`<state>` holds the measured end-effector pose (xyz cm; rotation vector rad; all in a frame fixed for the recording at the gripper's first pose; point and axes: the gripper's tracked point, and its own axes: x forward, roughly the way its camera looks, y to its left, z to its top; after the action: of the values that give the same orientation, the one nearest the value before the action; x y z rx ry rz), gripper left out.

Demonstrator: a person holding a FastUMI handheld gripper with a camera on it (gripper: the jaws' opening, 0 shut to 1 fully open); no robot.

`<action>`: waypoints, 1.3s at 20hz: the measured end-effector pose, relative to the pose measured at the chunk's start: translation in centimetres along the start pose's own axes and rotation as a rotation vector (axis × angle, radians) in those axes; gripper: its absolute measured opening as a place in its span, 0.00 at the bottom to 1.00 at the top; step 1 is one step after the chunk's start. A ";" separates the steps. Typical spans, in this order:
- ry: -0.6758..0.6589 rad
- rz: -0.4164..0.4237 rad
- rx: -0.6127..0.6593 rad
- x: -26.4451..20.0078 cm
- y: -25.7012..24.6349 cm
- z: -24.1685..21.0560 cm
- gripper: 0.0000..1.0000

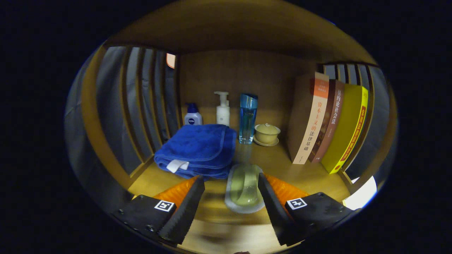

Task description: Pull open the drawer, take out the items inside it, and place them on the countertop above the cabinet.

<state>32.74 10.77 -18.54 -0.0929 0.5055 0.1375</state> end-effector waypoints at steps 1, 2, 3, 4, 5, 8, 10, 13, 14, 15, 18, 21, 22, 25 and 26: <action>-0.039 0.002 0.015 -1.4 0.3 0.9 1.00; -0.065 0.008 0.023 -2.7 0.8 1.4 0.99; -0.091 0.013 0.027 -4.1 1.0 2.1 0.99; -0.118 0.012 0.027 -5.4 1.0 2.6 0.99; -0.146 0.012 0.025 -7.0 1.0 3.4 0.99; -0.237 0.013 0.016 -12.2 0.9 5.4 0.99; -0.284 0.016 0.024 -15.4 0.9 6.0 0.99; -0.334 0.024 0.041 -20.1 1.4 5.6 0.99; -0.346 0.022 0.045 -21.5 1.5 5.0 0.99; -0.360 0.018 0.051 -22.6 1.4 4.3 0.99; -0.387 0.003 0.072 -25.6 1.4 1.4 0.99; -0.430 -0.002 0.066 -28.5 2.0 -0.3 0.99; -0.433 -0.017 0.052 -28.8 1.8 -1.2 0.99; -0.451 -0.031 0.034 -29.8 2.3 -3.3 0.99; -0.456 -0.036 0.035 -30.1 2.4 -4.1 0.99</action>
<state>4.37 9.42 -7.59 -0.0342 0.0512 0.1104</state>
